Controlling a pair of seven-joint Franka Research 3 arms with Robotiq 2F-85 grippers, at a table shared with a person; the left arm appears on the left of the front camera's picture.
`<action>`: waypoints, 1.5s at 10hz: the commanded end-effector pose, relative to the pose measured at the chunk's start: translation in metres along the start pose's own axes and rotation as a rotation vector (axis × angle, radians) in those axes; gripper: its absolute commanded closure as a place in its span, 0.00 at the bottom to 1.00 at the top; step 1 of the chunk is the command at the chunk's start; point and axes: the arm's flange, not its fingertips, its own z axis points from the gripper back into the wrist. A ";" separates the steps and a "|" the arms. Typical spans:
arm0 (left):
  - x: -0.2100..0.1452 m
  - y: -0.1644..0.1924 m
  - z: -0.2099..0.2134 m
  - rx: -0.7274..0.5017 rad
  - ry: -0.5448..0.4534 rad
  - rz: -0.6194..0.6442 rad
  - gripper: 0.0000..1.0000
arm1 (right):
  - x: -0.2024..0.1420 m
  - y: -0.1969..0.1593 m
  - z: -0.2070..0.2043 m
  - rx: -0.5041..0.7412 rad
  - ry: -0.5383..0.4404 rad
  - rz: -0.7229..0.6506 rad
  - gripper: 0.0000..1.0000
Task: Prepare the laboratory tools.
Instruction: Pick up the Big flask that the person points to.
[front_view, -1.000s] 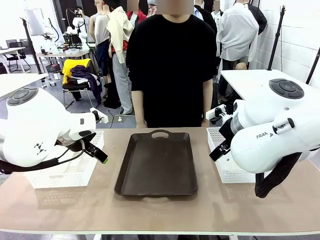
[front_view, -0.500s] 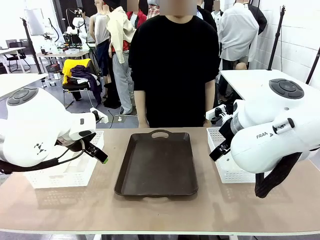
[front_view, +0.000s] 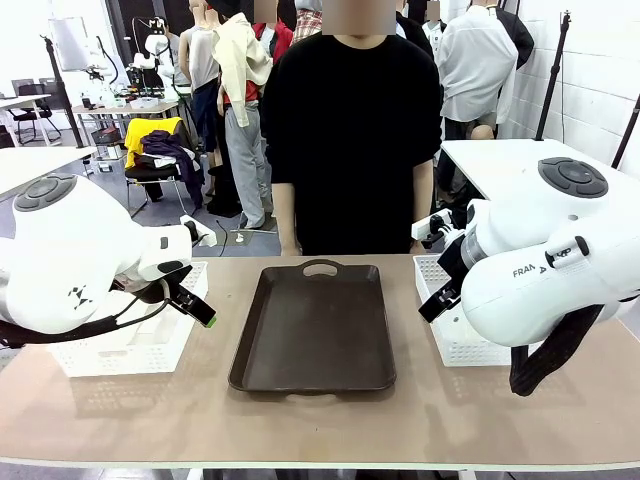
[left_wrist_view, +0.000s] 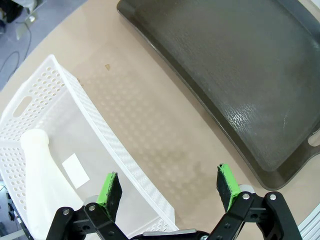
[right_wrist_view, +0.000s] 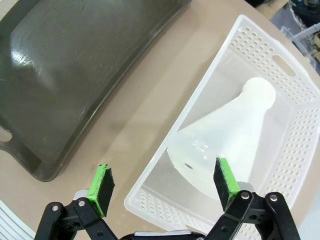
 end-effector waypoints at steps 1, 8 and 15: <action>0.000 0.001 0.000 0.000 0.000 0.003 0.00 | 0.000 0.000 0.000 0.000 0.000 -0.001 0.00; 0.000 0.001 0.000 0.000 0.000 0.003 0.00 | 0.000 0.000 0.000 0.000 0.000 -0.001 0.00; 0.018 0.002 0.111 -0.090 -0.298 -0.004 0.00 | 0.005 -0.056 0.105 0.237 -0.228 -0.167 0.00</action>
